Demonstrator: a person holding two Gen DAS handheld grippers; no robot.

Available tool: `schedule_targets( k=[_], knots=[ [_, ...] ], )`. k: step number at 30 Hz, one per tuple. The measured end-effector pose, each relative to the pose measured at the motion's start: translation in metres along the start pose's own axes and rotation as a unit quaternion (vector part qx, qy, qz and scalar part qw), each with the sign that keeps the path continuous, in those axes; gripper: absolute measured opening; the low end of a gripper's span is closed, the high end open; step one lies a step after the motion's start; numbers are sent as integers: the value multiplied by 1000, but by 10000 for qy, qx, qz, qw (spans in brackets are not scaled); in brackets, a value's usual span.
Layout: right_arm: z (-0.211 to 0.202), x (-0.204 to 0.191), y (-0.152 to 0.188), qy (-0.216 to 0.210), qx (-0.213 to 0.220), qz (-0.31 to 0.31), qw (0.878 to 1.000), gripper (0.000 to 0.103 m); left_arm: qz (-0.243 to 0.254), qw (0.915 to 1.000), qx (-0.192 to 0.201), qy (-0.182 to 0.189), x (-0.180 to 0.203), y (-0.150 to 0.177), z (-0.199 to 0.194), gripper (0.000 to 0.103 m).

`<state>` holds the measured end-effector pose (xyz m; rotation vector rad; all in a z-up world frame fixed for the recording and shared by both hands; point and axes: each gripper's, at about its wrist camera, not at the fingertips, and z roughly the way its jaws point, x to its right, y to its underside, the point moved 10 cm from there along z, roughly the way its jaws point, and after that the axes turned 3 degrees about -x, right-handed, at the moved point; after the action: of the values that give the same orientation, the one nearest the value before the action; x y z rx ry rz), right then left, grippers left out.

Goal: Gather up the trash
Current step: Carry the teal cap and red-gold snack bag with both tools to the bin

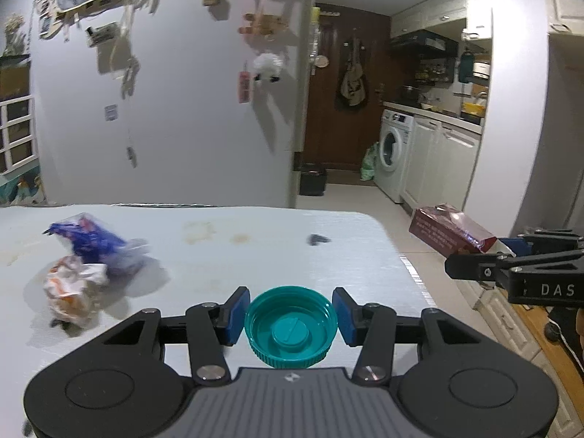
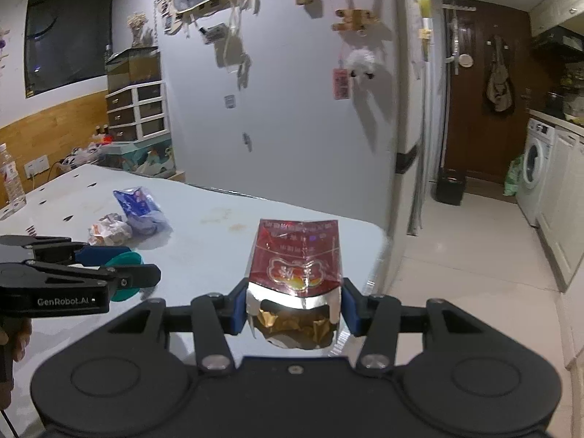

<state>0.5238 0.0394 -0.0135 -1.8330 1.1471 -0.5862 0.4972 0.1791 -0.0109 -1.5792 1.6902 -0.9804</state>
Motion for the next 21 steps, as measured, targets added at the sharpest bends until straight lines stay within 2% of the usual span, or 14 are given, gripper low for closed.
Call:
schedule_targets(
  k=[12,21],
  knots=[
    [-67,81,34,462,35,251,9986,51,230,9984,19,523,104,5,3,50],
    [-104,143,75,806,-73,408,9959,51,540,9931,-157,1029,194,17,18,50]
  ],
)
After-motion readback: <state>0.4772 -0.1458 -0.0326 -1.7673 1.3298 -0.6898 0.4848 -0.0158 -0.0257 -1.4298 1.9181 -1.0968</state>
